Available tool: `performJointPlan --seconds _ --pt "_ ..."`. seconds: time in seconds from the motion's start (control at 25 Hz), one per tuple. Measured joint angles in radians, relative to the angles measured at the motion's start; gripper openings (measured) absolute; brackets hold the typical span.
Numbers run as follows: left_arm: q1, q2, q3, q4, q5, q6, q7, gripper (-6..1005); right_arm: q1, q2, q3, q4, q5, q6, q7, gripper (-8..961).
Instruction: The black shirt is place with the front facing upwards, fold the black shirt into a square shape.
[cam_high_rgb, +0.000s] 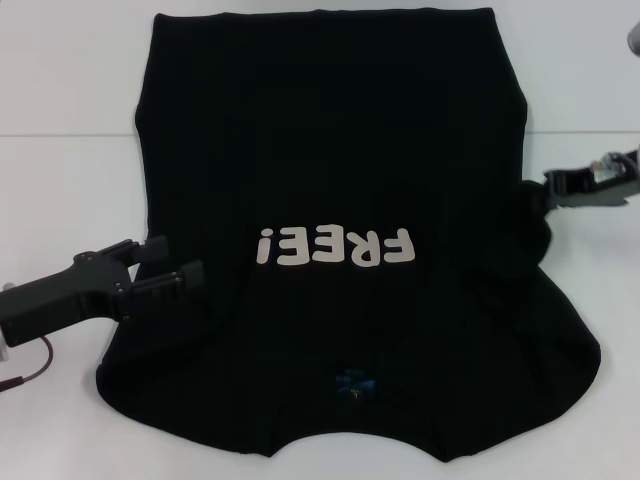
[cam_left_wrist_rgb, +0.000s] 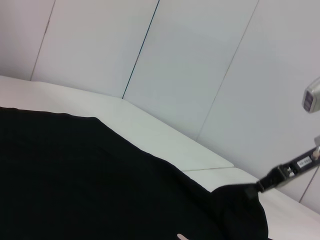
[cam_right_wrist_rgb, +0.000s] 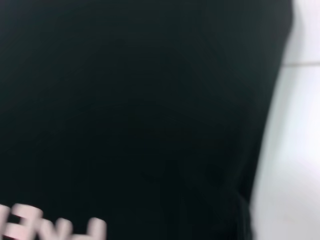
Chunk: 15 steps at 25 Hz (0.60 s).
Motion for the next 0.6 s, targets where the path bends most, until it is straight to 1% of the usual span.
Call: performJointPlan --seconds 0.12,0.32,0.6 --pt "0.000 0.000 0.000 0.000 0.000 0.000 0.000 793 -0.002 -0.005 0.000 0.004 0.088 -0.002 -0.031 20" --pt "0.000 0.000 0.000 0.000 0.000 0.004 -0.002 790 -0.002 -0.004 0.000 0.005 0.178 0.001 -0.067 21" --pt "-0.004 0.000 0.000 -0.001 -0.002 0.004 -0.002 787 -0.023 0.015 0.001 0.032 0.300 0.080 -0.119 20"
